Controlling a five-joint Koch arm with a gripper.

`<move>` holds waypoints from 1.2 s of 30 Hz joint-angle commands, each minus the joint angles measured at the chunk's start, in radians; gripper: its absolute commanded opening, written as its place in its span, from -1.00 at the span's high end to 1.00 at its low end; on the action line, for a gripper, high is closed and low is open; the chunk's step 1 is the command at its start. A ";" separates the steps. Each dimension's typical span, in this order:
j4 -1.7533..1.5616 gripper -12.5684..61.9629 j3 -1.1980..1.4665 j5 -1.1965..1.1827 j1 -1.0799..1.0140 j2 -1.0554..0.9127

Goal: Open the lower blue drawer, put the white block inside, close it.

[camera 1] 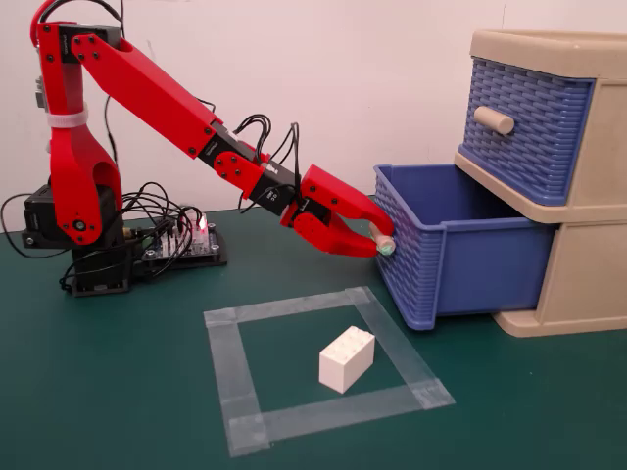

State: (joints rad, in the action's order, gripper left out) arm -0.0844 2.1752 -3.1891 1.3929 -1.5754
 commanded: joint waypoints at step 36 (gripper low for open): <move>1.378 -0.25 -1.160 0.074 -0.563 0.436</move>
State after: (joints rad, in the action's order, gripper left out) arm 1.3208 1.0339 -3.1032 0.8176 -1.1305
